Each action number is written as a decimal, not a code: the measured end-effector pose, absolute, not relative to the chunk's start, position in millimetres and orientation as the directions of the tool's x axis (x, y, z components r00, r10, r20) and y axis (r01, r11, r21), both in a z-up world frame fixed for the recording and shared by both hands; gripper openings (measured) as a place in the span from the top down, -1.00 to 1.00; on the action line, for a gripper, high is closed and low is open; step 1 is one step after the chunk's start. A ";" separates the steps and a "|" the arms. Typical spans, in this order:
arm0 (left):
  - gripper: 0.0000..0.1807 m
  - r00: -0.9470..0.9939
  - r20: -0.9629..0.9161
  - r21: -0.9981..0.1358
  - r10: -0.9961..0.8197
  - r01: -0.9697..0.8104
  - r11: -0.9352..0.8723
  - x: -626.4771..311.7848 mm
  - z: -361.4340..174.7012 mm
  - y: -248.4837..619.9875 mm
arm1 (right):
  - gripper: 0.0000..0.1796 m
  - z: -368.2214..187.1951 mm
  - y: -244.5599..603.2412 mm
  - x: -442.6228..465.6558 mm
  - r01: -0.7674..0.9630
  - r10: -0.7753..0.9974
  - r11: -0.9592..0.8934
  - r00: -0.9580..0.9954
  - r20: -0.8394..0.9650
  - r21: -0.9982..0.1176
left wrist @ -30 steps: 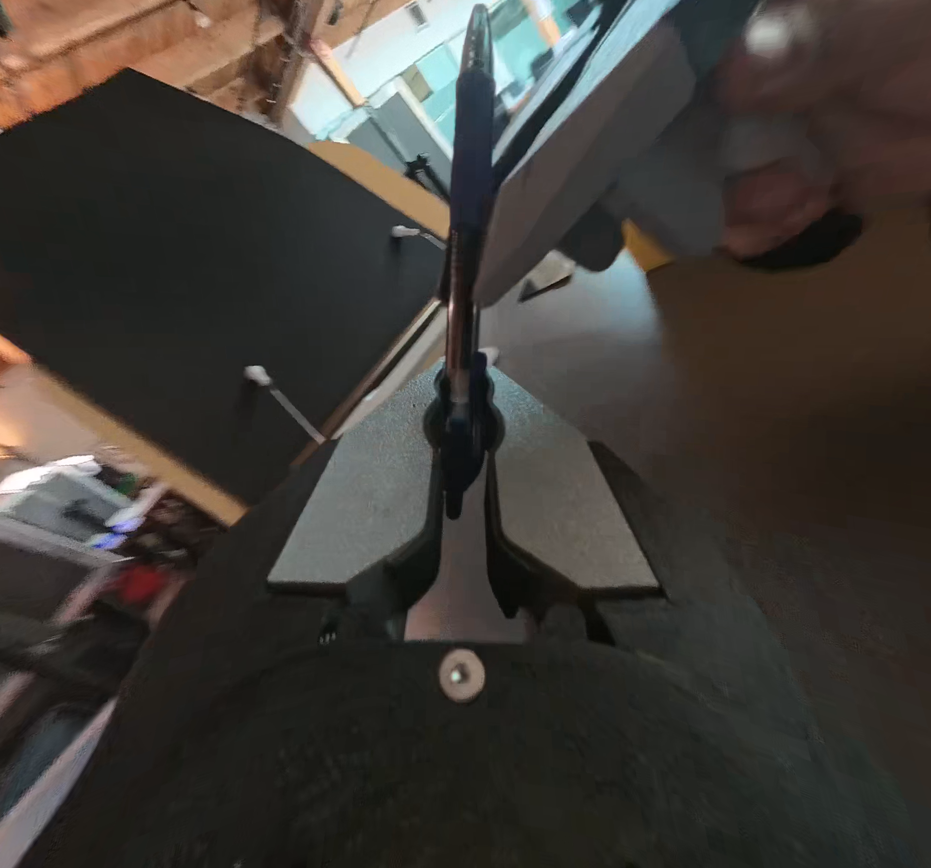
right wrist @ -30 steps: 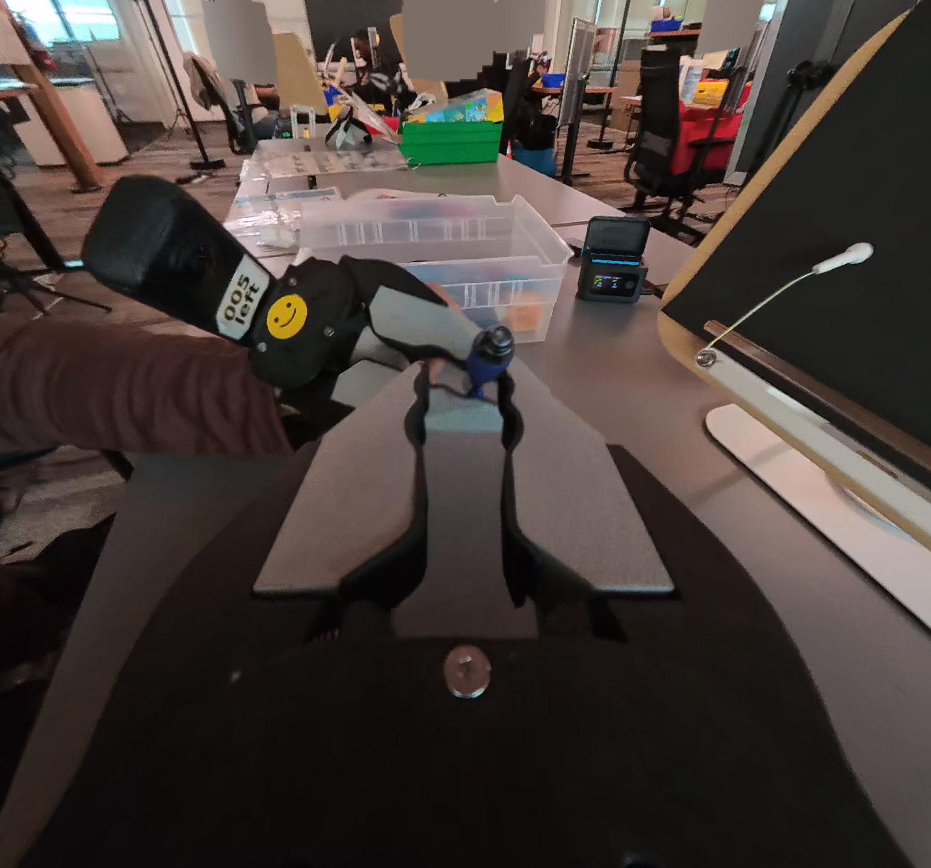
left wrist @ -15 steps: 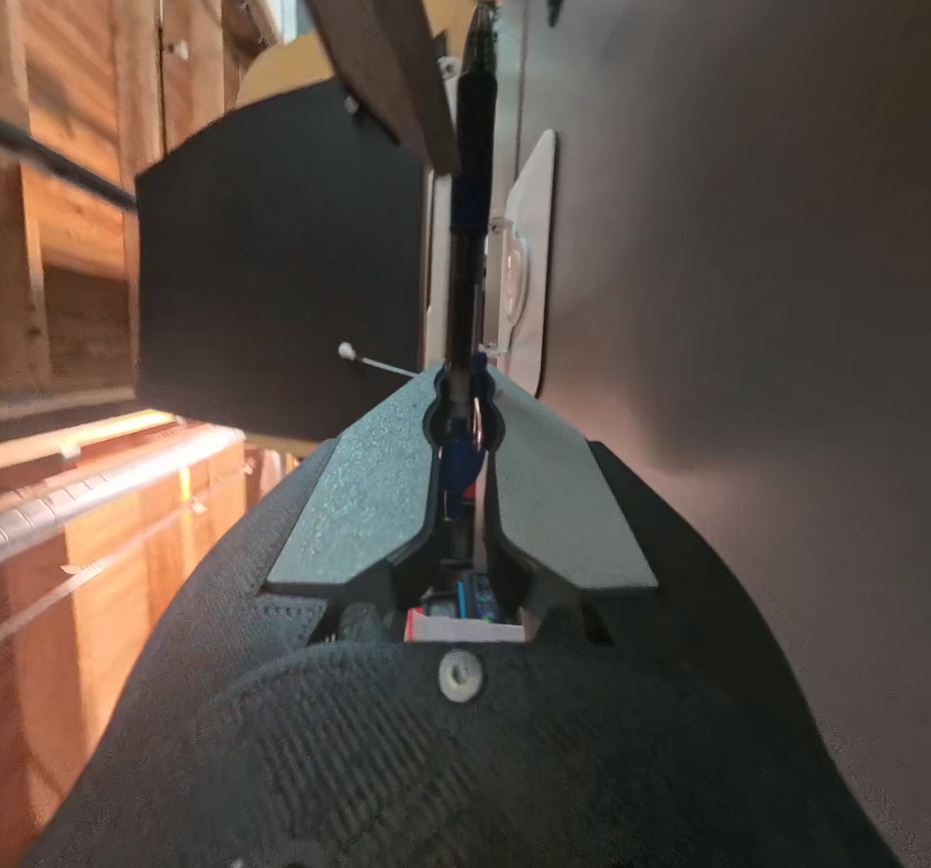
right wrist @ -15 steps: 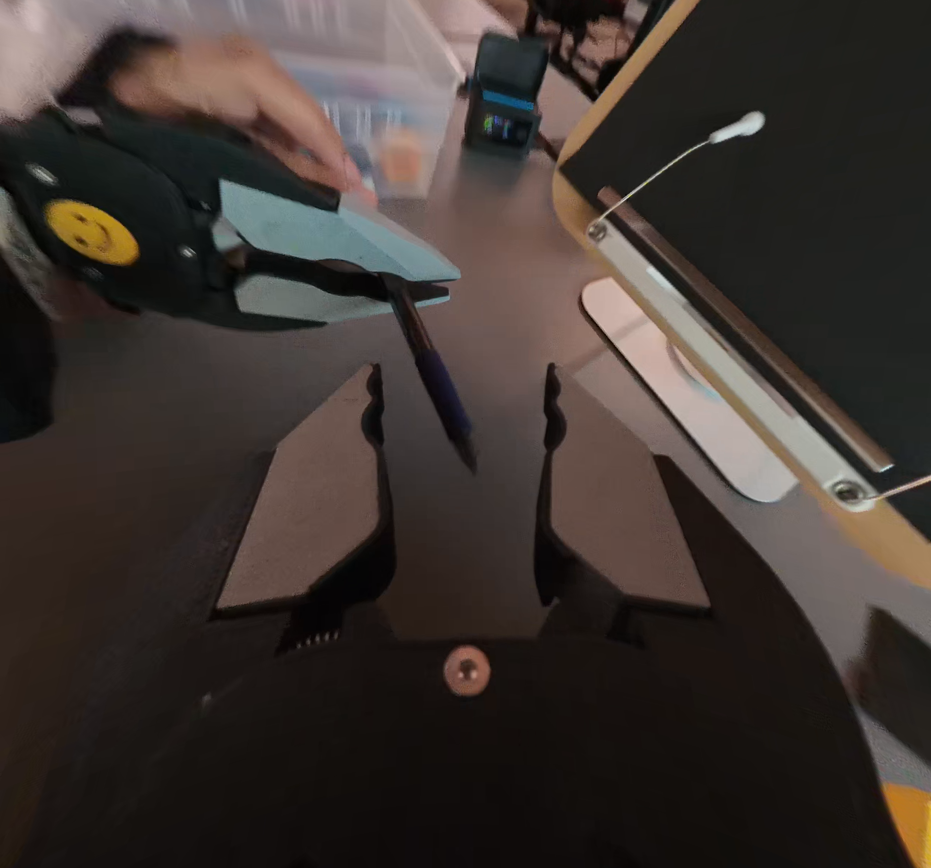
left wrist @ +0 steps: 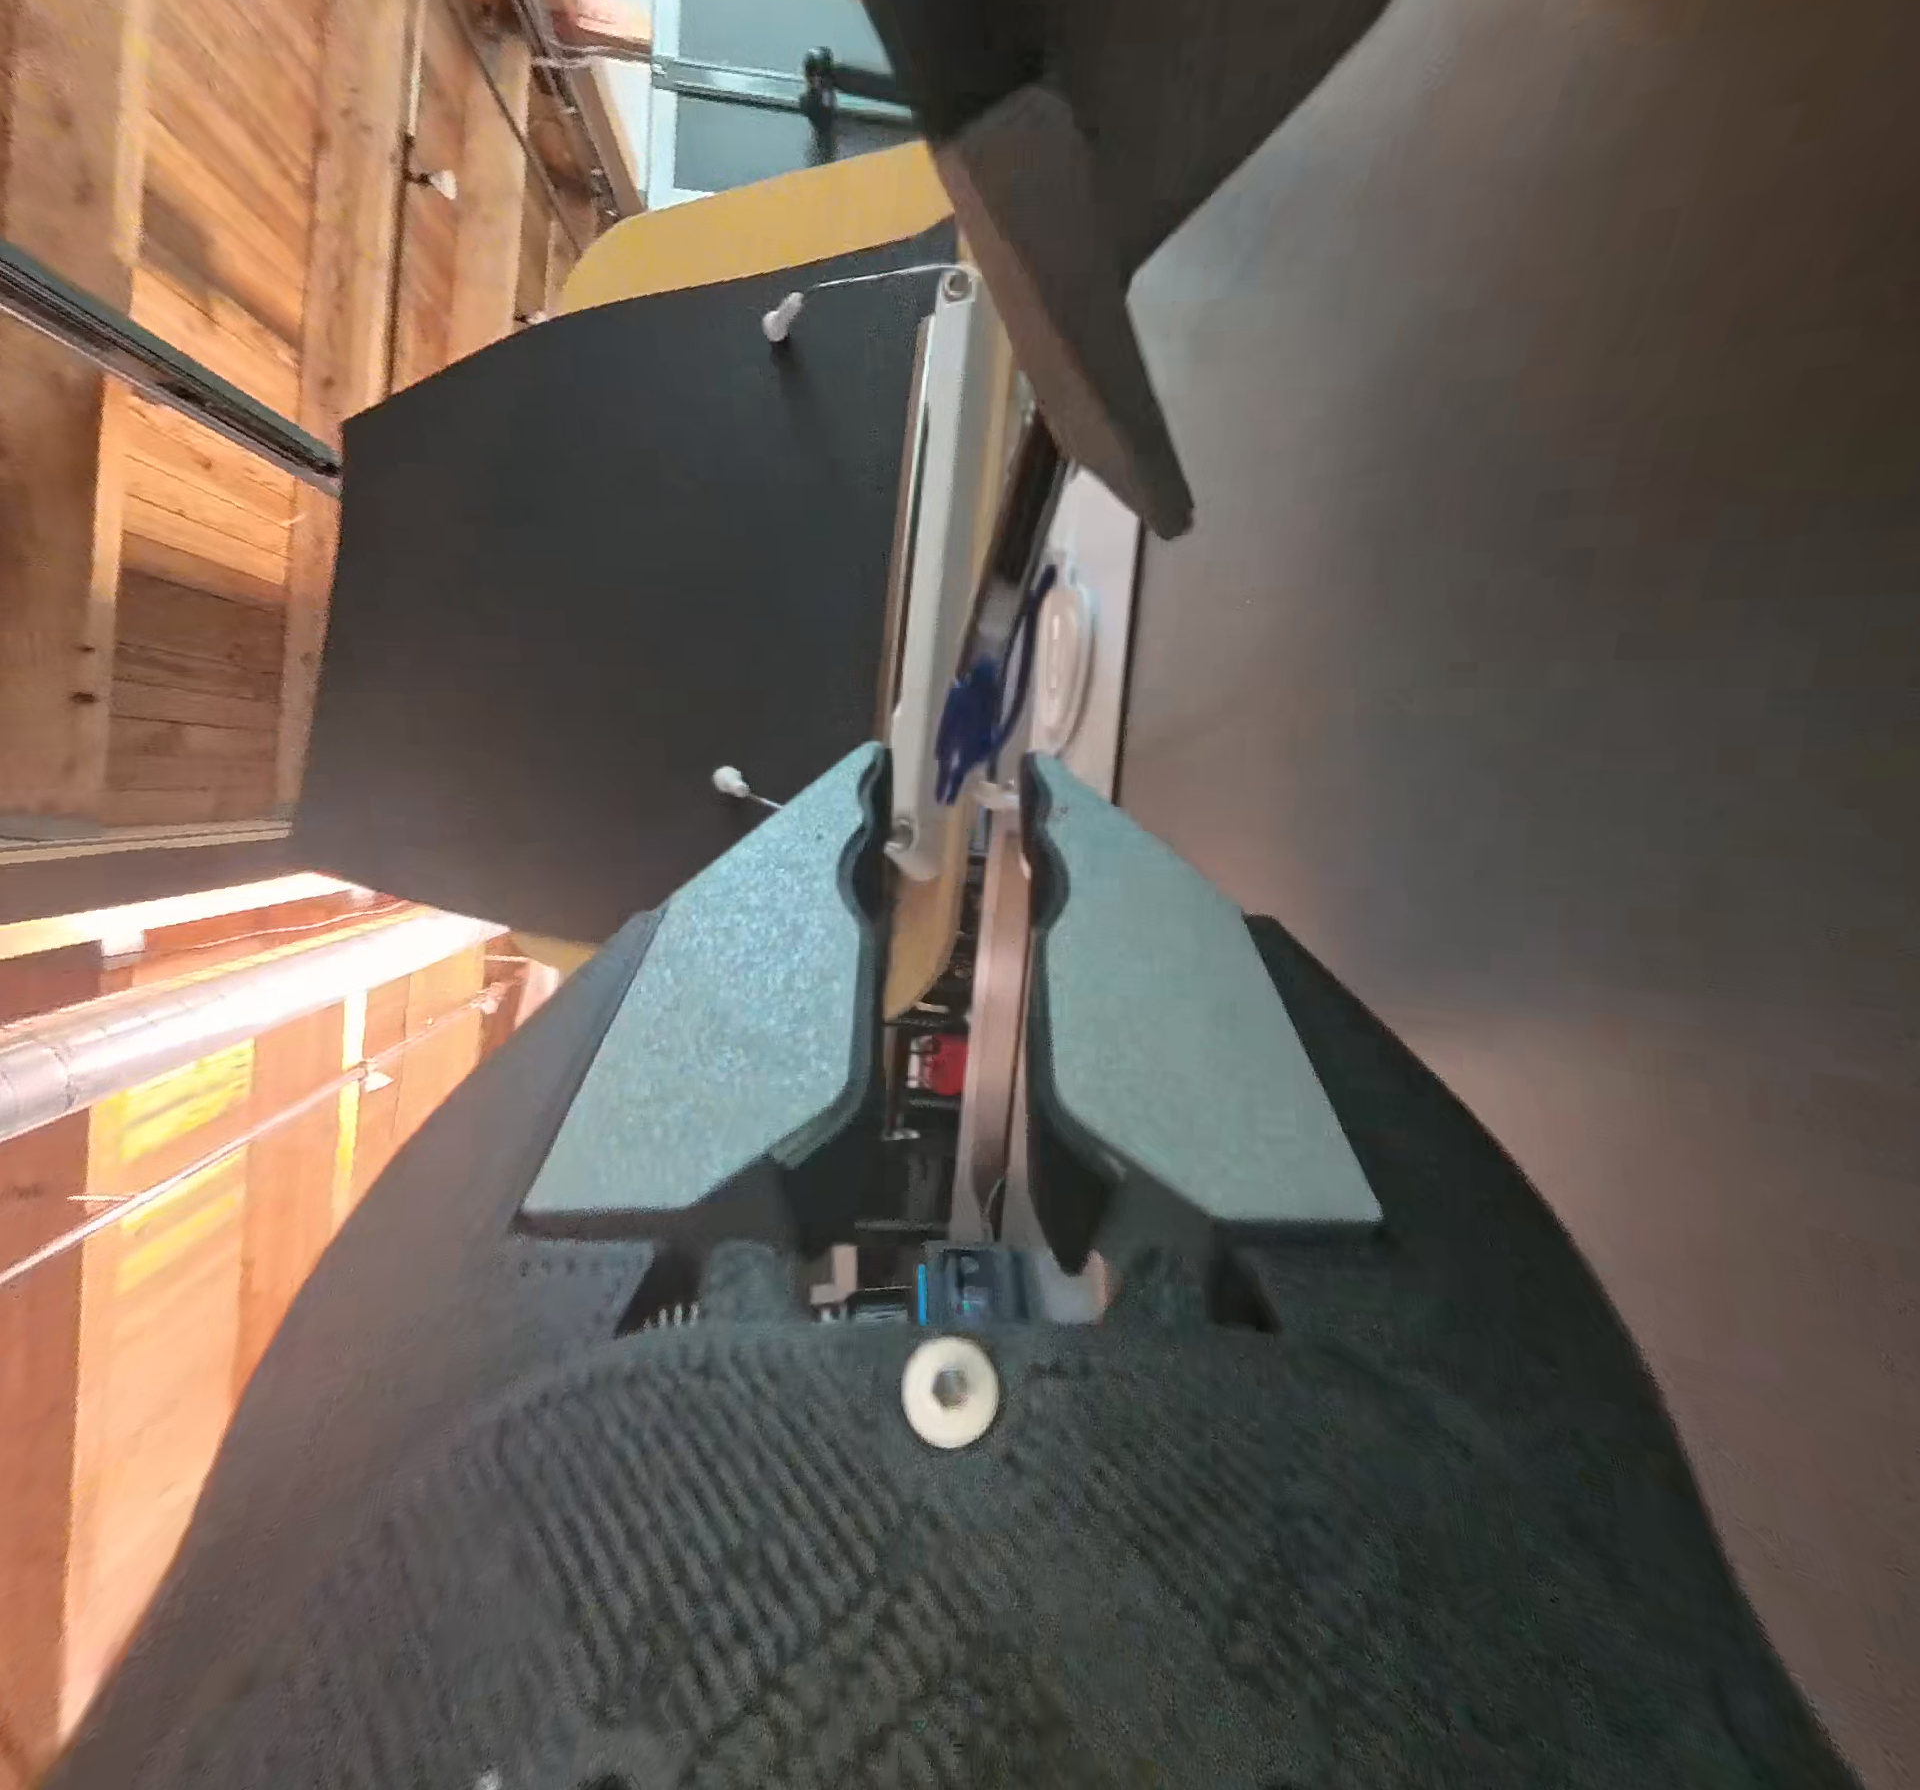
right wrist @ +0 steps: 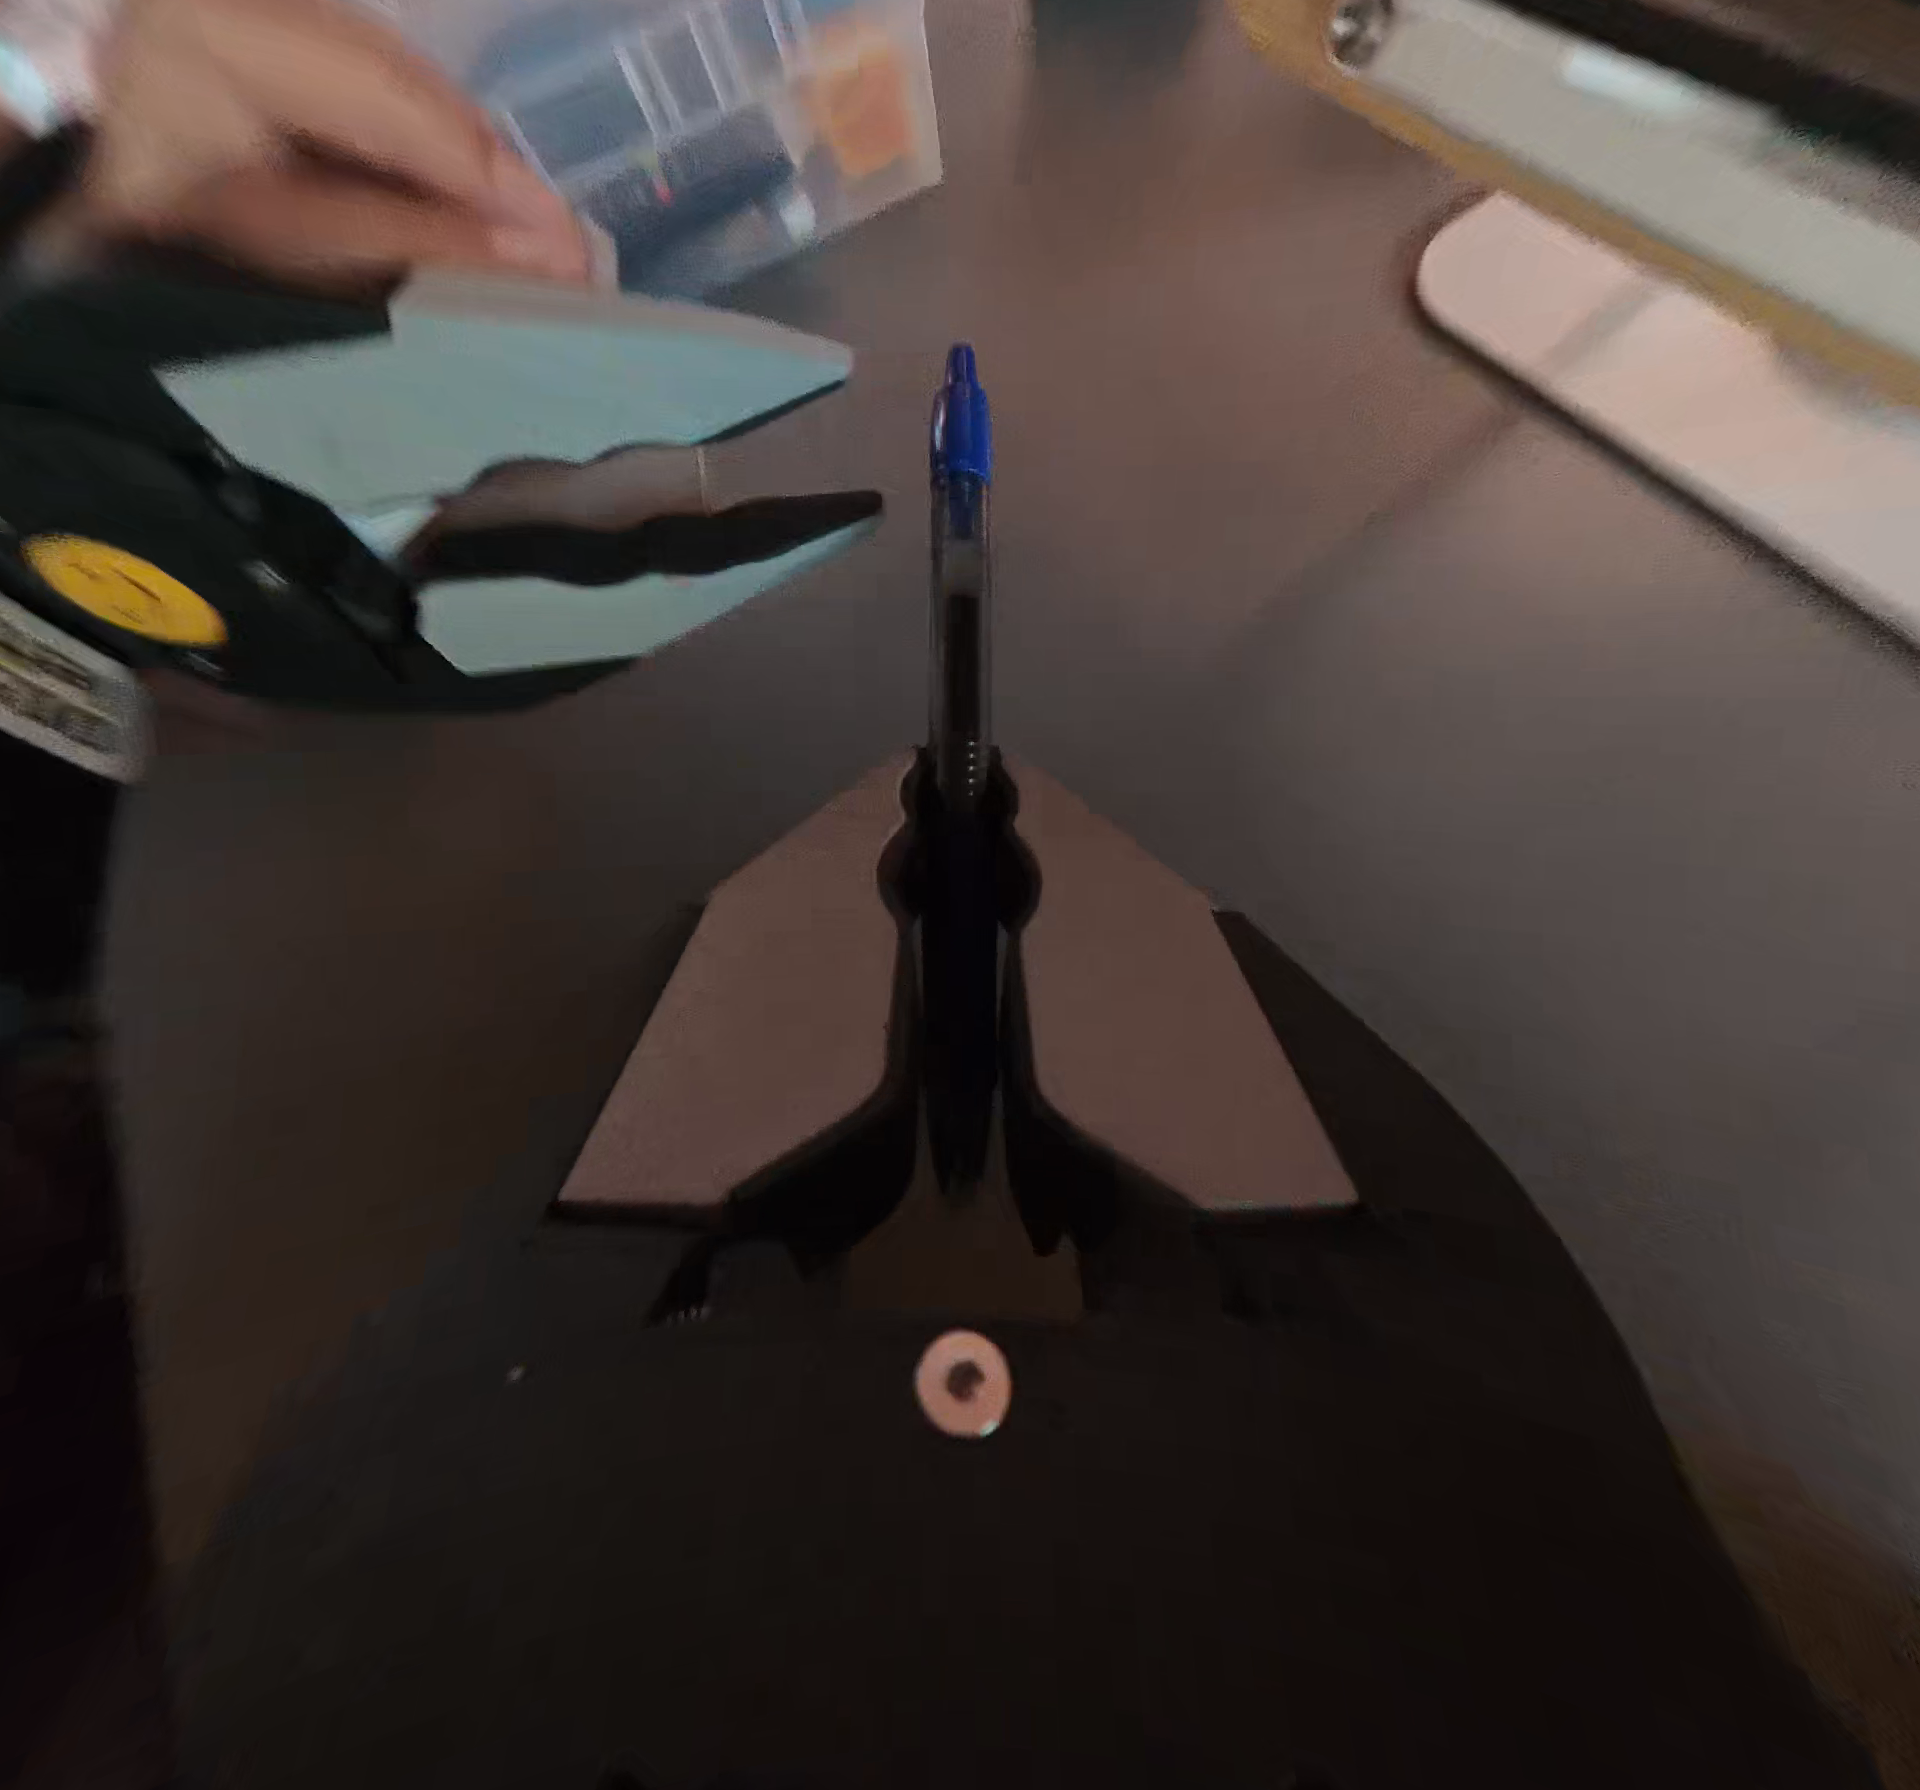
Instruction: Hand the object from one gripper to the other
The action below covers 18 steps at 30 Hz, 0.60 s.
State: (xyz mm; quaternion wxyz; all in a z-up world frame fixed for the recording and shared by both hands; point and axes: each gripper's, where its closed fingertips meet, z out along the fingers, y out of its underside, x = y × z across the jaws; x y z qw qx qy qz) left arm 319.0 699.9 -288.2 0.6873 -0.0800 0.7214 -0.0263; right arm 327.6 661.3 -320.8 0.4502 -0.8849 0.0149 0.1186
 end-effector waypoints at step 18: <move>0.93 -0.069 -0.994 -0.087 -0.088 -0.017 0.996 321.8 -299.0 669.8 | 0.80 -308.4 648.0 262.8 -0.345 0.294 -0.707 0.651 -0.700 -0.618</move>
